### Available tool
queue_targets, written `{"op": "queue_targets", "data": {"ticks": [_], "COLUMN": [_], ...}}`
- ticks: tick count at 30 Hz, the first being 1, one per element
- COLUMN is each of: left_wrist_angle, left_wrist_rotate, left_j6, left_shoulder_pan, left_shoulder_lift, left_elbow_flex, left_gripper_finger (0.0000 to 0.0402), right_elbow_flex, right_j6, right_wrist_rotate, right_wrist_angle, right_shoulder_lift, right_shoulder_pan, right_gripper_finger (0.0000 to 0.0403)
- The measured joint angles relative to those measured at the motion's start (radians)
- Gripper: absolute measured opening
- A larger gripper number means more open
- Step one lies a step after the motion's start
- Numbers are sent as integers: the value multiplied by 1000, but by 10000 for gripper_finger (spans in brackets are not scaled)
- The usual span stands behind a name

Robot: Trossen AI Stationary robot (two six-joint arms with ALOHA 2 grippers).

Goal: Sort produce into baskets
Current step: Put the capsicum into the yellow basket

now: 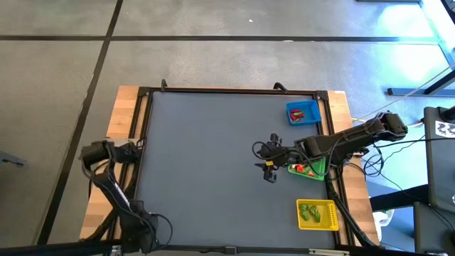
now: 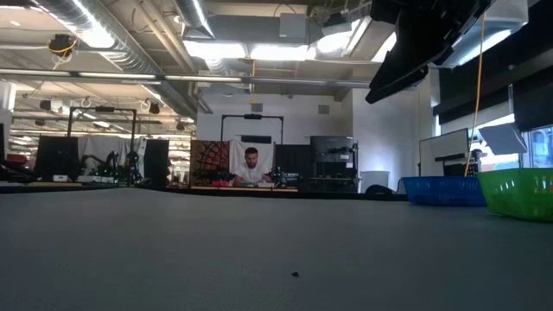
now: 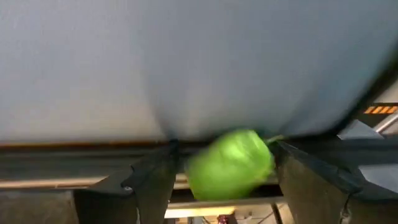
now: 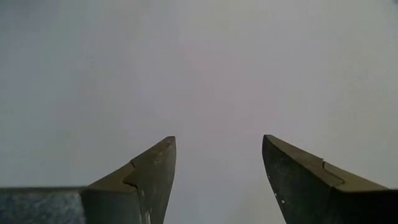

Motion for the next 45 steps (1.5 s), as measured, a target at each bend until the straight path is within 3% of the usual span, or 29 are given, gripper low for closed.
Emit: {"op": "queue_targets", "data": {"ticks": [3, 8, 14, 20, 30, 36, 45], "left_wrist_angle": [-1, -20, -70, -72, 1, 192, 559], "left_wrist_rotate": [10, 7, -7, -63, -409, -590, -796], "left_j6": [14, 72, 180, 169, 189, 345, 569], "left_shoulder_pan": [-3, 10, 91, 254, 530, 636, 711], "left_shoulder_lift": [26, 36, -52, -239, -509, -543, -496], "left_elbow_flex": [2, 1, 5, 6, 7, 7, 7], "left_gripper_finger": [241, 158, 78, 76, 83, 83, 84], "right_elbow_flex": [0, 0, 0, 0, 0, 0, -1], "right_j6": [-1, 0, 2, 8, -7, -77, -208], "right_wrist_rotate": [12, 14, -15, -22, -28, -28, -67], "right_wrist_angle": [-1, -1, -1, 0, 69, 168, 409], "right_shoulder_lift": [0, 0, 0, 0, 0, 1, 85], "right_shoulder_pan": [0, 0, 0, 0, -1, -1, -1], "right_gripper_finger": [239, 239, 239, 239, 239, 239, 239]}}
